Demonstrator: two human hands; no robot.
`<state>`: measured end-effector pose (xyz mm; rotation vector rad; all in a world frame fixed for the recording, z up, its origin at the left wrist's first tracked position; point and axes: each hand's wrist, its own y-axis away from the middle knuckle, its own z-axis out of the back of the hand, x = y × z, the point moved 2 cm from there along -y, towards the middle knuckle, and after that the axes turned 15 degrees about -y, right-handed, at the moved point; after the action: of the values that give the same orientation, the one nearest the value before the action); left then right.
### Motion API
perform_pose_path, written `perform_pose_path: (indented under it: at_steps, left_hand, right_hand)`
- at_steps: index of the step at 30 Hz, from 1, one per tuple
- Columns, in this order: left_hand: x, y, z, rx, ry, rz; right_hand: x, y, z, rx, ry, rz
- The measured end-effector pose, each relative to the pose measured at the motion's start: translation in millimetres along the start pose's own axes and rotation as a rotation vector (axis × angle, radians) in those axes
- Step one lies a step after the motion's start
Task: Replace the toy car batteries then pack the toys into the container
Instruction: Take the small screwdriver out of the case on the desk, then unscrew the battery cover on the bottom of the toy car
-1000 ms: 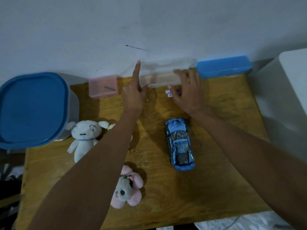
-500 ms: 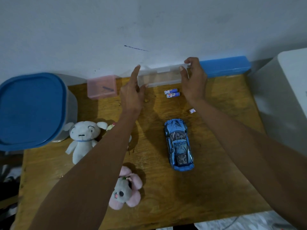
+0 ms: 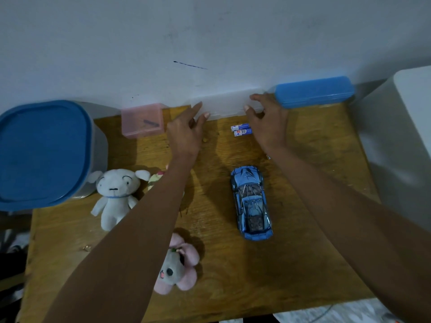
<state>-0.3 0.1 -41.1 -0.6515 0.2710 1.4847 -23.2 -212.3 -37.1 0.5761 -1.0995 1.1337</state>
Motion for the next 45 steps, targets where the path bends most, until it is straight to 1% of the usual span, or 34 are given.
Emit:
perform_pose_path:
  at_steps: [3, 7, 9, 11, 12, 13, 14, 16, 18, 20, 22, 24, 27, 29, 37, 42, 45]
  left_hand:
    - [0.0, -2.5, 0.1, 0.016, -0.048, 0.018]
    - [-7.0, -2.1, 4.3, 0.042, -0.079, 0.014]
    - [-10.6, -6.2, 7.0, 0.109, -0.089, 0.049]
    - [-13.9, -14.7, 12.9, 0.235, -0.101, 0.073]
    - [-16.0, -19.0, 19.3, 0.297, -0.13, 0.061]
    - [-17.5, -22.6, 27.9, 0.325, -0.17, 0.038]
    - [-17.7, -24.9, 38.9, 0.315, -0.205, 0.017]
    - [-11.8, -26.0, 63.8, 0.201, -0.204, 0.007]
    - [3.7, -23.8, 84.6, 0.069, -0.177, 0.053]
    - [22.9, -19.2, 96.7, 0.012, -0.226, 0.118]
    - [39.5, -11.9, 102.3, 0.034, -0.275, 0.164]
    - [54.9, -6.3, 102.8, 0.073, -0.274, 0.174]
    - [75.3, -0.5, 103.0, 0.148, -0.149, 0.208]
    - [85.1, -0.3, 105.0, 0.157, -0.105, 0.238]
    - [103.7, -15.3, 105.1, 0.208, 0.043, 0.296]
    - [108.6, -20.2, 104.3, 0.217, 0.049, 0.324]
    - [108.2, -21.3, 105.9, 0.214, -0.016, 0.314]
  right_hand:
    - [-3.5, -0.6, -2.2, 0.022, 0.034, -0.045]
    - [-0.3, -4.6, -1.5, 0.047, 0.077, -0.044]
    - [7.1, -6.5, -0.3, 0.08, 0.124, -0.042]
    - [17.6, -9.3, 1.1, 0.115, 0.202, -0.073]
    - [24.1, -11.4, 1.7, 0.126, 0.262, -0.093]
    - [31.7, -13.6, 2.1, 0.128, 0.324, -0.116]
    - [40.6, -15.4, 2.3, 0.122, 0.371, -0.125]
    - [60.1, -16.3, -3.2, 0.113, 0.392, -0.065]
    - [79.0, -12.4, -18.4, 0.154, 0.355, 0.042]
    - [95.7, -3.7, -40.6, 0.224, 0.291, 0.104]
    - [109.5, 7.5, -66.4, 0.296, 0.213, 0.133]
    - [119.4, 19.3, -91.7, 0.368, 0.175, 0.151]
    - [122.5, 35.3, -123.5, 0.441, 0.153, 0.15]
    - [119.4, 43.7, -140.4, 0.471, 0.157, 0.147]
    - [107.6, 49.6, -170.7, 0.436, 0.173, 0.114]
    - [110.2, 49.8, -171.2, 0.382, 0.216, 0.184]
    - [110.8, 51.1, -170.3, 0.359, 0.218, 0.23]
